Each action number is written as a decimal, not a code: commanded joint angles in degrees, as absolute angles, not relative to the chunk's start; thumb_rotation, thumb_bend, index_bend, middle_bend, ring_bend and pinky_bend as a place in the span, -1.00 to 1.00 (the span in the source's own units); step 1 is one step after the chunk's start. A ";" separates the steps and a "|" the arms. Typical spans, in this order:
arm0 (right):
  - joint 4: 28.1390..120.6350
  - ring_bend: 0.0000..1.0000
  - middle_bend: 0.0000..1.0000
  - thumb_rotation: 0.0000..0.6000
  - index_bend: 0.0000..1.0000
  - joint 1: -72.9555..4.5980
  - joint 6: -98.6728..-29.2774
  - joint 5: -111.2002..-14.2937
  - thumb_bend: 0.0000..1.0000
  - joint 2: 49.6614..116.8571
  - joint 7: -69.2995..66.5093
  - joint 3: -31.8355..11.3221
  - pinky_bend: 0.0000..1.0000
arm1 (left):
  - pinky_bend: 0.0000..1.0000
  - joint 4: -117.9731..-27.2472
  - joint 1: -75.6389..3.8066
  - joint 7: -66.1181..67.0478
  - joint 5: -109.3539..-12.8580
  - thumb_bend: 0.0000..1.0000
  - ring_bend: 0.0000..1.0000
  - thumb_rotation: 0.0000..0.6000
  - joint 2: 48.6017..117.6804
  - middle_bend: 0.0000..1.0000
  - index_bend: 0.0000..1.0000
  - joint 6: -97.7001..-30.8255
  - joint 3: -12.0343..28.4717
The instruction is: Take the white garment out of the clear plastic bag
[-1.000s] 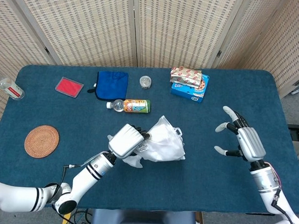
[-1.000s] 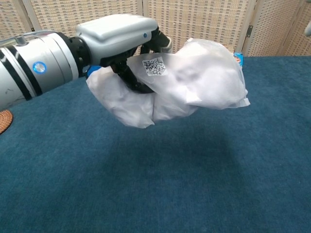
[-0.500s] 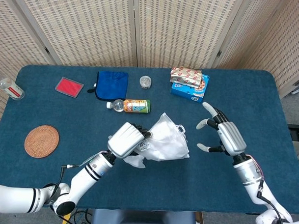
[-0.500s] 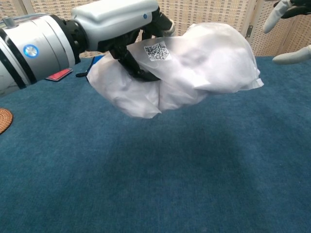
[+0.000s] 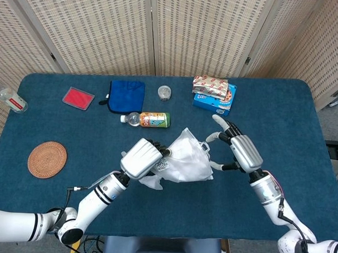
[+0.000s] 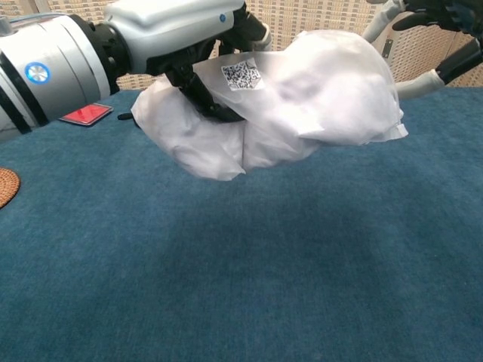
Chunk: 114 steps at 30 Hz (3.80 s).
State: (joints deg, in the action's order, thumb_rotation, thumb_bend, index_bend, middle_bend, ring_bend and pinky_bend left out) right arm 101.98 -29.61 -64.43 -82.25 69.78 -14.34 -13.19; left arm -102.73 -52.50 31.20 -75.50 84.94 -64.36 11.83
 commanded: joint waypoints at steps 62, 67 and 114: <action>100.91 -1.00 -0.67 1.00 0.66 -34.43 -62.77 -78.92 0.22 75.71 -14.46 -12.43 -0.87 | 0.44 -104.44 -50.41 29.30 -74.08 -0.38 0.17 1.00 83.74 0.20 -0.05 -63.96 12.88; 99.99 -1.00 -0.66 1.00 0.70 -34.62 -62.50 -78.65 0.25 76.86 -14.40 -12.20 -0.87 | 0.44 -104.40 -50.27 29.44 -73.31 -0.38 0.14 1.00 83.29 0.19 -0.08 -63.09 12.29; 89.31 -1.00 -0.64 1.00 0.75 -38.58 -54.35 -72.94 0.29 85.03 -9.74 -11.09 -0.87 | -0.12 -107.37 -47.55 37.59 -62.45 -0.96 -0.61 1.00 80.49 -0.79 -0.92 -60.61 4.74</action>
State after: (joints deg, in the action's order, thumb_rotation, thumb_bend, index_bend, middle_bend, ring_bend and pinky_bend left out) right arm 89.58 -38.45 -54.60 -73.18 84.86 -9.79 -11.05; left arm -107.43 -47.74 37.80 -62.24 80.57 -60.44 4.89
